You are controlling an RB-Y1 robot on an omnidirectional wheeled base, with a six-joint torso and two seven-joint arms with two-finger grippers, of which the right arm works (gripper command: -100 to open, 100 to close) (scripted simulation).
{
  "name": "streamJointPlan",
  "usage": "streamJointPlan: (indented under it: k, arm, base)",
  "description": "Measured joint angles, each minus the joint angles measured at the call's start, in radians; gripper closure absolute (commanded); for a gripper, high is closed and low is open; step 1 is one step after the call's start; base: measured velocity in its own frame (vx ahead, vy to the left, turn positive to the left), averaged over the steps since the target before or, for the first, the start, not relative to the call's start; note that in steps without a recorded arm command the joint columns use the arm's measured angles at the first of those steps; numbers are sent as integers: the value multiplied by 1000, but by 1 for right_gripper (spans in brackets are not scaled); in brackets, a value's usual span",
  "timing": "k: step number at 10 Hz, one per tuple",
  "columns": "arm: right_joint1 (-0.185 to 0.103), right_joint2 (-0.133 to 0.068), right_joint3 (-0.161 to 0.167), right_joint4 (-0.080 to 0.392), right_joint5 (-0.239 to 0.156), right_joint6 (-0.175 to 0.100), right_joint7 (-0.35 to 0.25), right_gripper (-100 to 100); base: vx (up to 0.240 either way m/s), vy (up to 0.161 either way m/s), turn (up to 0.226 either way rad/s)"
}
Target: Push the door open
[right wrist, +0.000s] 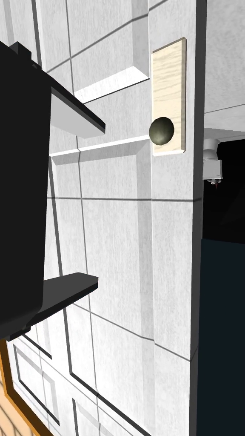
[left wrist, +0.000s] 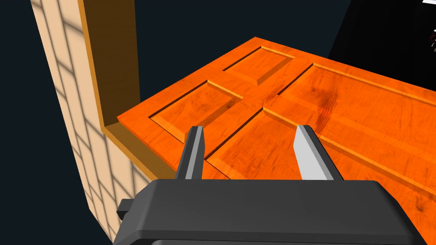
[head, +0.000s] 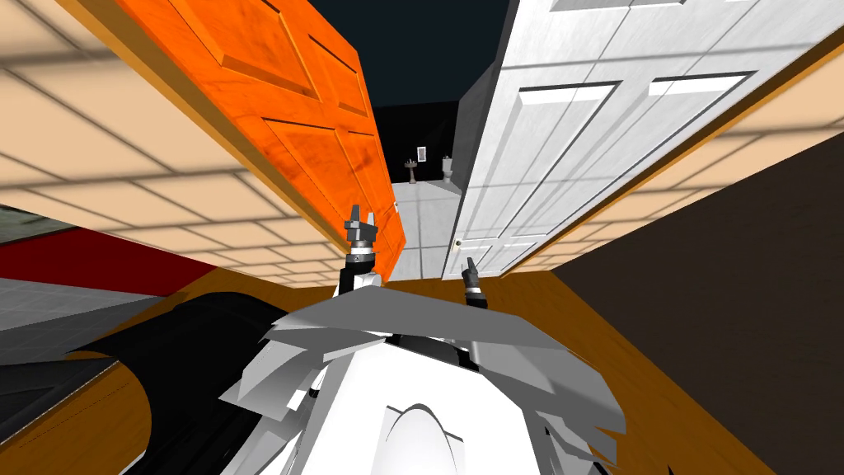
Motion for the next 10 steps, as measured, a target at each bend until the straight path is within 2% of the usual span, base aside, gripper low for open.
streamJointPlan:
  k: [5, 6, 10]
  arm:
    - [-36, 2, 15, 148, 4, -15, 0, -100]
    - [-40, -4, 19, 171, 4, -15, -5, -100]
    - [-53, 4, 29, 247, 8, -23, -1, -100]
  base:
    - [86, -78, 55]
    - [92, -81, 54]
    - [73, -46, 26]
